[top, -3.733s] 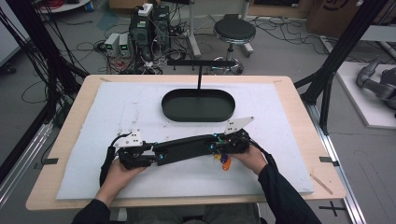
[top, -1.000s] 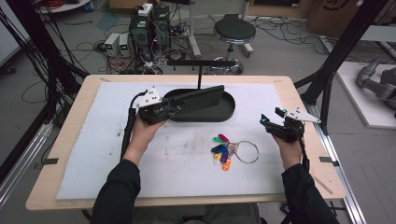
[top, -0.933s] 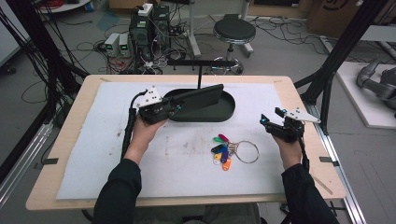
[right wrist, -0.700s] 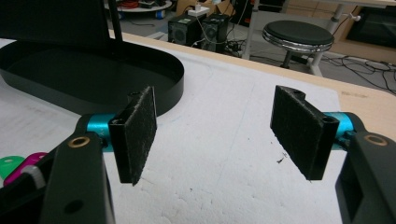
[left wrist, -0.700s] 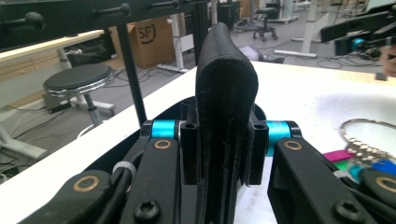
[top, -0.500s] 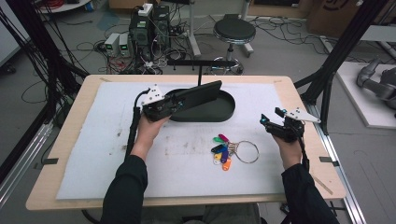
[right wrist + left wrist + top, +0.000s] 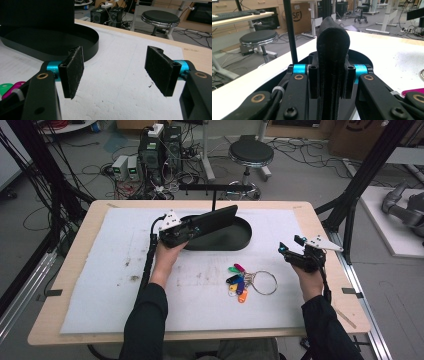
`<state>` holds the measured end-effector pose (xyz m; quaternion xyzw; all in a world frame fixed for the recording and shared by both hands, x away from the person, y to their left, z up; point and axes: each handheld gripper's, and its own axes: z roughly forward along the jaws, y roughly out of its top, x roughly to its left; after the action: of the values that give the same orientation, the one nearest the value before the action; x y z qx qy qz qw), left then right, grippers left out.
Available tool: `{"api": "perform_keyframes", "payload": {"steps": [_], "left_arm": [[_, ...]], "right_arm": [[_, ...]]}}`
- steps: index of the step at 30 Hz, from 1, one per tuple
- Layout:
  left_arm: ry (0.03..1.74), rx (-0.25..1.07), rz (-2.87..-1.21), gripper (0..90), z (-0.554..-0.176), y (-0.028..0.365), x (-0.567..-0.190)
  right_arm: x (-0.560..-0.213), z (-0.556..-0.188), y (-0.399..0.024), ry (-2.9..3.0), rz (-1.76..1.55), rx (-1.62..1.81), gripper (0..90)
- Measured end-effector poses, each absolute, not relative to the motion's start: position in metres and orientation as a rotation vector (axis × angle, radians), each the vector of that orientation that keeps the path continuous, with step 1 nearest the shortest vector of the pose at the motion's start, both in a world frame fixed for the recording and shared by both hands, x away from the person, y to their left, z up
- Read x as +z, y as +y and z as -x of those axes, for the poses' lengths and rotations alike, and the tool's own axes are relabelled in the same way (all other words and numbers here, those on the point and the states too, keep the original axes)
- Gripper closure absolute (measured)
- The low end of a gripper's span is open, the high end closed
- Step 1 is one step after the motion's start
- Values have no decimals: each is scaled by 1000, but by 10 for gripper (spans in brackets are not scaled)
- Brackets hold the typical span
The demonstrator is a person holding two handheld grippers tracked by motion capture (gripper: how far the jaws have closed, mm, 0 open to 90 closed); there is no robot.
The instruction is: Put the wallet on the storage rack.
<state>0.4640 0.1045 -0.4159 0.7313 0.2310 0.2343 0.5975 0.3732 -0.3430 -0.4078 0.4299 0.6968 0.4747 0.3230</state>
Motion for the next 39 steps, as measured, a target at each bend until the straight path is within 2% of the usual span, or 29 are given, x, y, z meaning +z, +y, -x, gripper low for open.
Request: {"api": "perform_keyframes", "payload": {"steps": [24, 39], "left_arm": [[593, 542, -1668, 736, -478, 101, -440], [627, 560, -1790, 726, -478, 104, -443]], "right_arm": [[-409, -374, -342, 1839, -1121, 1240, 321], [-409, -375, -342, 1847, -1126, 1235, 321]]}}
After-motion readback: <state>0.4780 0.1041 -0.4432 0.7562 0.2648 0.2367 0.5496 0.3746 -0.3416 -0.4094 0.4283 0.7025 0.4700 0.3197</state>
